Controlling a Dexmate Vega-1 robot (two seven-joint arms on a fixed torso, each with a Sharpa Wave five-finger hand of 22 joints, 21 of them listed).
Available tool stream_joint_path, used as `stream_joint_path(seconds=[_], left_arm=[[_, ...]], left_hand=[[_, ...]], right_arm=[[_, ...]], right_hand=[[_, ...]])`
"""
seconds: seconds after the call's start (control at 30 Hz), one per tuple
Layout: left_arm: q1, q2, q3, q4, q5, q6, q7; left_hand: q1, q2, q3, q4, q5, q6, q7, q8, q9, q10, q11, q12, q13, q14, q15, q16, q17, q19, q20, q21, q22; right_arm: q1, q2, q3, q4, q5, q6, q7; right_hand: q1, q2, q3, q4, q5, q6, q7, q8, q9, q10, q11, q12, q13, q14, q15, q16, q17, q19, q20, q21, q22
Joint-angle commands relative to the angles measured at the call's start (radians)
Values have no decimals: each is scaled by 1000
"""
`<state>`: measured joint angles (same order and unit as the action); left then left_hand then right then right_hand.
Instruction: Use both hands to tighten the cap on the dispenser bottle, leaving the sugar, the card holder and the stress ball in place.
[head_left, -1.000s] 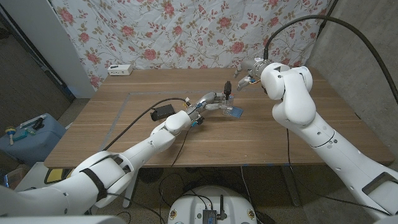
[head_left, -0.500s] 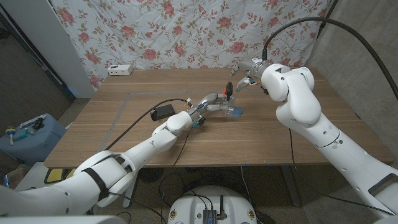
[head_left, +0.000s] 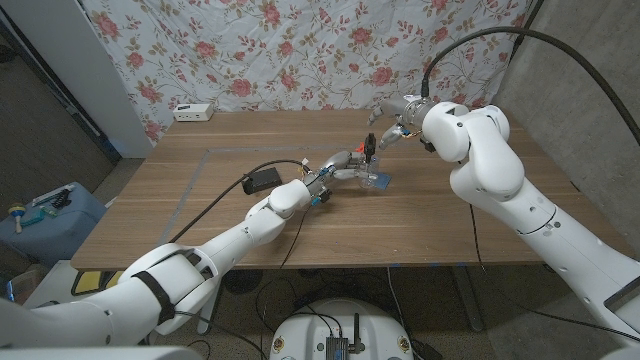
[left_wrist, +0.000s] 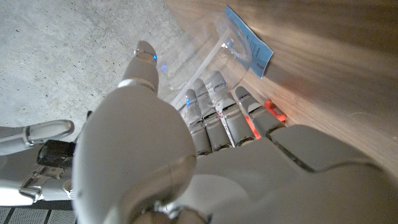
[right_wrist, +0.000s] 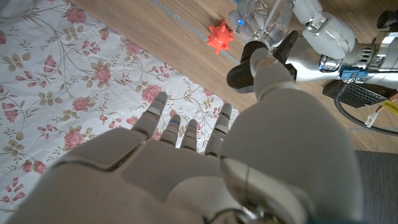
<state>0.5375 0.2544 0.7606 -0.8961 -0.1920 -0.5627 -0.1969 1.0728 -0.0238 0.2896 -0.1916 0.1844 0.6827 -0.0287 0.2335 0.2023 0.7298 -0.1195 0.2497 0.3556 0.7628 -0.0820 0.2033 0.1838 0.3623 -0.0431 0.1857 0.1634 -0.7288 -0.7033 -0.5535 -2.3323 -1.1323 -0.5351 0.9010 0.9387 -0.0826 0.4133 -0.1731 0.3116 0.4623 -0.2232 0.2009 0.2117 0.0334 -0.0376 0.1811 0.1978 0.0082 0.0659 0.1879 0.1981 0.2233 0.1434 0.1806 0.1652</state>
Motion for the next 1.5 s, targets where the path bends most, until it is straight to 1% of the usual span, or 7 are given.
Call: stream_joint_path(seconds=[0.03, 0.3, 0.67, 0.83, 1.0, 1.33, 1.5], left_arm=[[12, 7, 2, -25, 6, 13, 11], [17, 10, 4, -34, 9, 14, 12], [30, 18, 2, -60, 11, 26, 22], [36, 22, 1, -71, 13, 30, 27], [38, 23, 1, -72, 13, 31, 29], [29, 14, 3, -51, 11, 22, 22], [23, 10, 4, -38, 11, 15, 19]], left_hand=[[-39, 97, 50, 44, -5, 97, -27, 10, 4, 7, -3, -3, 2, 10, -82, 1, 2, -1, -92, -1, 2], [-40, 97, 51, 44, -5, 97, -26, 8, 4, 6, -1, -4, 3, 9, -83, 1, 3, -1, -93, -1, 2], [-42, 98, 51, 44, -4, 97, -27, 7, 4, 8, -1, -5, 4, 9, -82, 1, 3, -2, -93, -1, 2], [-40, 97, 52, 43, -4, 96, -26, 6, 4, 8, -2, -6, 5, 9, -82, 0, 2, -2, -93, -1, 2], [-41, 97, 52, 43, -4, 98, -28, 7, 4, 7, -1, -7, 6, 8, -81, 1, 3, -2, -93, -1, 2], [-41, 98, 53, 42, -4, 98, -27, 6, 4, 9, 1, -8, 7, 9, -83, 1, 3, -2, -92, -1, 2], [-41, 98, 53, 42, -4, 99, -28, 6, 4, 8, -1, -8, 7, 9, -83, 1, 3, -2, -92, -1, 2]], right_arm=[[32, -30, -30, -1, 34, 4, 13], [65, -36, -59, 4, 26, 12, 55], [87, -36, -76, 13, 20, 33, 83], [108, -25, -90, 28, 7, 36, 117], [126, -13, -99, 43, -2, 32, 149], [156, 8, -112, 65, -13, 23, 198], [165, 18, -113, 75, -10, 15, 211]], right_hand=[[11, -1, 5, 1, 8, 11, 0, 7, 2, -10, -2, -1, 5, -10, 1, -5, 4, -7, -1, -3, 2], [18, 2, 8, 5, 11, 25, 1, 14, 4, -17, -8, 1, 5, -20, 1, -4, 5, -14, -1, -4, 2], [21, 6, 9, 11, 14, 59, 1, 29, 8, -20, -7, 5, 5, -30, 1, -1, 6, -21, -4, -2, 2], [18, 8, 8, 15, 15, 75, 1, 36, 9, -22, -10, 7, 5, -33, 1, 1, 6, -22, -3, -1, 2], [10, 10, 3, 22, 16, 96, 0, 43, 11, -47, -4, 2, 4, -42, 3, 3, 7, -23, -3, 1, 2], [3, 11, -1, 27, 16, 101, 0, 44, 10, -55, -1, 3, 4, -49, 6, 3, 8, -26, -5, 1, 2], [-3, 12, -4, 31, 15, 105, 1, 44, 10, -55, 7, 5, 4, -53, 9, 4, 8, -26, -5, 2, 2]])
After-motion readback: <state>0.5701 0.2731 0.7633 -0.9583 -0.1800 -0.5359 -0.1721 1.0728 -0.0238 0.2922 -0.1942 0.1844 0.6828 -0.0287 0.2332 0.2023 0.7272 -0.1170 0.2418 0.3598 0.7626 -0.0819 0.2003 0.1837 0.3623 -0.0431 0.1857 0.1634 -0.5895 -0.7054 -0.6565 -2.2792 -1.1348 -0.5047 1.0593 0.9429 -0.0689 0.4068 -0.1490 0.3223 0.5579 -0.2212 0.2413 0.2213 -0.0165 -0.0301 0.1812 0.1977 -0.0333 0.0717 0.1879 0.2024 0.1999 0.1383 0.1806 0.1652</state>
